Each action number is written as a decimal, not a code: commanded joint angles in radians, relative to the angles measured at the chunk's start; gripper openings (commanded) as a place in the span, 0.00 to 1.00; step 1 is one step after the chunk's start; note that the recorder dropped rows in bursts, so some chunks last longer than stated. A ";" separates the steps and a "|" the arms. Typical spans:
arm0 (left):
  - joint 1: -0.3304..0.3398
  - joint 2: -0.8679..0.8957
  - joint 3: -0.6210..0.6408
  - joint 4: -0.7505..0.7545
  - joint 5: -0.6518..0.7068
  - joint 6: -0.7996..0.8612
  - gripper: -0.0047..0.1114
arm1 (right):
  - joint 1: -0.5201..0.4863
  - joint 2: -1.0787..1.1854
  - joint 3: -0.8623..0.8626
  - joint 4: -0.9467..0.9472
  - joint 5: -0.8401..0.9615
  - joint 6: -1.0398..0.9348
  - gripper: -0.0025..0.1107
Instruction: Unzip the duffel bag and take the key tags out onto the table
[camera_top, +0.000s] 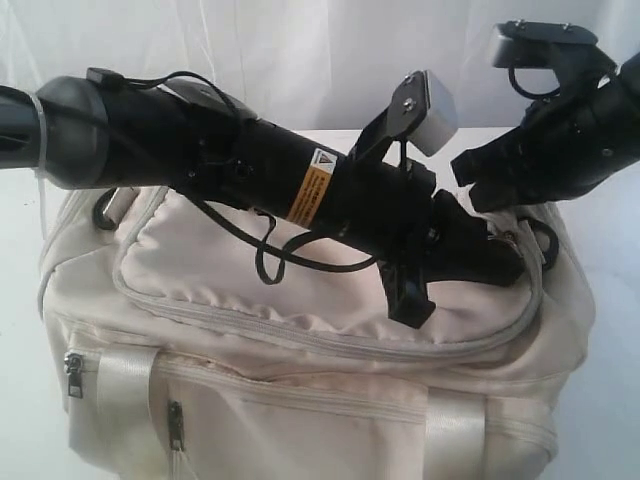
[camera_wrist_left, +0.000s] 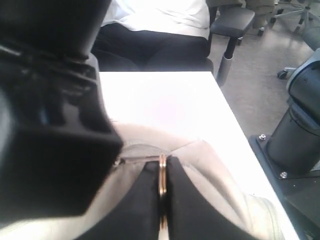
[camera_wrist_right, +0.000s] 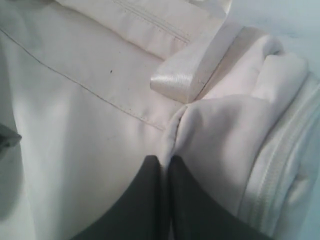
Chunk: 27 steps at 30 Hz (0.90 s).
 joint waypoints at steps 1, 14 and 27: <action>-0.010 -0.022 -0.003 -0.068 -0.065 0.010 0.04 | -0.001 0.004 -0.004 -0.008 -0.172 -0.002 0.02; -0.010 -0.075 -0.003 -0.371 -0.065 0.122 0.04 | -0.001 0.065 -0.004 0.002 -0.285 -0.002 0.02; -0.010 -0.096 -0.003 -0.145 0.102 -0.060 0.04 | -0.001 0.022 -0.035 0.040 -0.208 -0.060 0.02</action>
